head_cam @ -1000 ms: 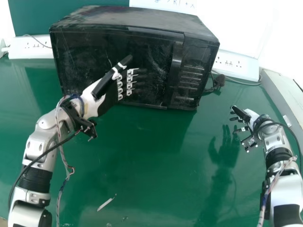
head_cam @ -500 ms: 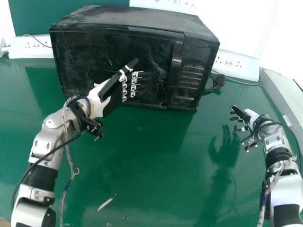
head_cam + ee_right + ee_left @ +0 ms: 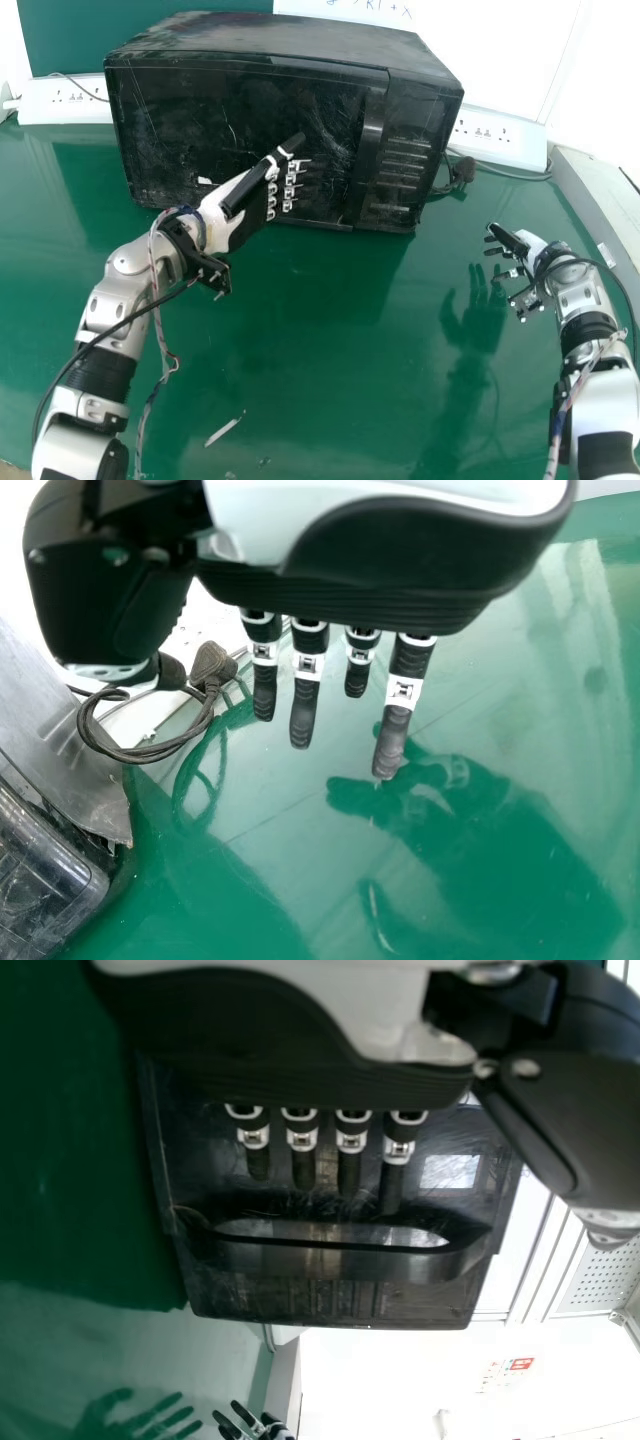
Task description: Open the door of oven
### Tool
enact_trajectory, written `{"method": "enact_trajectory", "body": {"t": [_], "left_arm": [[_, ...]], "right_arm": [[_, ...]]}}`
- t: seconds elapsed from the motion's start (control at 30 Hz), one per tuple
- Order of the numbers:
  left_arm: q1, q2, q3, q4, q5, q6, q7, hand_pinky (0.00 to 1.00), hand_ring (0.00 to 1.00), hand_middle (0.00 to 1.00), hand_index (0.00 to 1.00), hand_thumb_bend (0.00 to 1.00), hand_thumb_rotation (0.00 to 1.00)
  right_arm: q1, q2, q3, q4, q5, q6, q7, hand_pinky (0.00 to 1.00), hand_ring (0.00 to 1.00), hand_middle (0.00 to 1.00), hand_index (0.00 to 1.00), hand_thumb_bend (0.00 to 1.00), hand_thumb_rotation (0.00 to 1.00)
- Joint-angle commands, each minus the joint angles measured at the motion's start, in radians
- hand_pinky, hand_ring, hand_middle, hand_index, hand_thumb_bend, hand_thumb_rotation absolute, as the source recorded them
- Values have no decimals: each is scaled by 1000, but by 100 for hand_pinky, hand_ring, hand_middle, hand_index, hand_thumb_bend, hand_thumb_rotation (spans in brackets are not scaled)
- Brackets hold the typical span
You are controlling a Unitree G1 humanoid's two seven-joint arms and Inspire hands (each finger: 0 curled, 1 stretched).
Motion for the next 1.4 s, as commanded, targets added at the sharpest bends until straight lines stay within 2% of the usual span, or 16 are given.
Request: {"method": "enact_trajectory", "body": {"t": [0.0,0.07,0.17,0.3,0.37,0.5,0.67,0.97,1.1,1.2,1.37], "left_arm": [[-28,-17,-4,31,8,-19,4,97,100,99,89,100,92],[-37,-22,-2,52,8,-27,3,97,100,99,89,100,91],[-45,-27,-5,70,14,-38,5,97,100,99,89,100,91],[-54,-33,-7,95,21,-47,3,96,100,98,89,100,91],[-59,-35,-6,110,25,-54,-2,97,100,99,89,100,90],[-71,-40,-5,142,34,-67,2,97,100,99,90,100,91],[-86,-49,-4,176,42,-82,12,97,100,98,90,100,91],[-117,-61,-3,249,59,-121,15,95,100,98,90,100,91],[-121,-69,-2,255,66,-133,23,94,100,99,91,100,92],[-128,-81,1,256,63,-132,31,92,100,98,91,100,92],[-150,-93,-9,256,71,-121,42,92,100,98,92,100,92]], "right_arm": [[50,39,6,35,4,26,36,60,75,81,90,53,55],[50,39,8,35,2,25,33,62,75,81,90,52,55],[51,38,2,35,8,25,37,61,76,82,91,51,55],[50,37,-3,36,12,31,45,63,77,82,92,54,56],[52,37,-1,35,10,25,48,62,78,83,92,54,57],[49,38,9,35,0,26,38,59,74,80,91,53,59],[50,41,-1,35,11,33,35,63,77,82,91,53,59],[50,41,6,35,3,37,38,62,75,81,90,55,56],[52,41,7,36,3,36,43,61,75,82,91,53,58],[51,44,2,36,8,48,25,61,74,79,88,53,54],[51,41,-3,36,14,49,51,69,76,81,90,55,57]]}}
